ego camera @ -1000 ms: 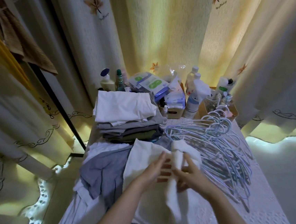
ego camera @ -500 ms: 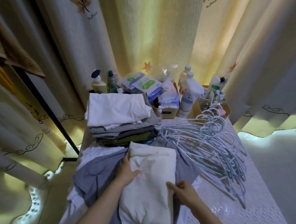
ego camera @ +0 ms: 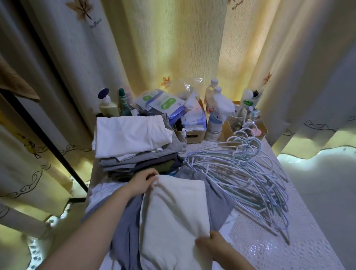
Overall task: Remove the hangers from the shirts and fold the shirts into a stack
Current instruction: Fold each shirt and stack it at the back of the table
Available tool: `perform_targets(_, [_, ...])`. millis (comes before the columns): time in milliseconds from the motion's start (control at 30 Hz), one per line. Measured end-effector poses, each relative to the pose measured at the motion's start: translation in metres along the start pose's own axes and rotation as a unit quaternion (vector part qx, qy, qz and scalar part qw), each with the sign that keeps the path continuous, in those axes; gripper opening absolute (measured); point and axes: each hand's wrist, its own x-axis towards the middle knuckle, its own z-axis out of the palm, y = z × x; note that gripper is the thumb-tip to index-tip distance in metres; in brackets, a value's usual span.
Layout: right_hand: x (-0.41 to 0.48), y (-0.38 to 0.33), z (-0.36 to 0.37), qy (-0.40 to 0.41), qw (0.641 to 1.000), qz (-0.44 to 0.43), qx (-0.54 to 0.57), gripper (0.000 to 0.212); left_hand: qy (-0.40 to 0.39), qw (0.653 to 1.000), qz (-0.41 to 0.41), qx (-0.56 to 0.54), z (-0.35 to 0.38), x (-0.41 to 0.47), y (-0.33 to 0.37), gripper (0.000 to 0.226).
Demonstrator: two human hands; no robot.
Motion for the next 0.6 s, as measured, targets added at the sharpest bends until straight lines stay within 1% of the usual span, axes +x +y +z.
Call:
perform_targets(67, [-0.003, 0.0, -0.003, -0.017, 1.0, -0.004, 0.017, 0.005, -0.046, 0.997, -0.001, 0.067, -0.008, 0.004, 0.002, 0.017])
perform_targets(133, [-0.002, 0.0, -0.006, -0.033, 0.999, -0.014, 0.015, 0.01, -0.053, 0.987, -0.001, 0.15, -0.011, 0.007, -0.001, 0.017])
perform_targets(200, [0.0, -0.002, -0.008, -0.034, 0.999, -0.031, -0.004, 0.013, -0.024, 0.974, -0.002, 0.224, -0.005, 0.008, -0.003, 0.023])
perform_targets(267, [0.002, -0.004, -0.012, -0.027, 0.998, -0.049, -0.027, 0.012, 0.018, 0.951, -0.017, 0.307, 0.007, 0.01, -0.002, 0.037])
perform_targets(300, [0.002, -0.005, -0.014, -0.029, 0.997, -0.059, -0.035, 0.011, 0.045, 0.941, -0.011, 0.336, 0.013, 0.011, 0.002, 0.043])
perform_targets(333, [0.002, -0.006, -0.016, -0.036, 0.996, -0.072, -0.045, 0.012, 0.064, 0.941, 0.015, 0.333, 0.019, 0.012, 0.007, 0.047])
perform_targets(367, [0.002, -0.008, -0.019, -0.045, 0.994, -0.084, -0.059, 0.014, 0.055, 0.951, 0.052, 0.298, 0.023, 0.013, 0.014, 0.05])
perform_targets(400, [0.0, -0.011, -0.022, -0.054, 0.991, -0.099, -0.074, 0.015, 0.017, 0.967, 0.09, 0.239, 0.027, 0.013, 0.023, 0.056])
perform_targets(433, [-0.001, -0.016, -0.025, -0.063, 0.987, -0.116, -0.09, 0.016, -0.041, 0.976, 0.12, 0.18, 0.029, 0.013, 0.032, 0.067])
perform_targets(467, [-0.004, -0.023, -0.03, -0.073, 0.981, -0.141, -0.108, 0.016, -0.097, 0.976, 0.138, 0.136, 0.03, 0.013, 0.043, 0.081])
perform_targets(500, [-0.008, -0.033, -0.036, -0.088, 0.973, -0.17, -0.131, 0.016, -0.134, 0.974, 0.148, 0.109, 0.028, 0.013, 0.053, 0.096])
perform_targets(567, [-0.019, -0.061, -0.054, -0.128, 0.942, -0.231, -0.208, 0.017, -0.169, 0.965, 0.17, 0.101, 0.017, 0.015, 0.071, 0.12])
perform_targets(600, [-0.025, -0.078, -0.065, -0.147, 0.919, -0.256, -0.26, 0.018, -0.178, 0.958, 0.19, 0.12, 0.008, 0.015, 0.079, 0.127])
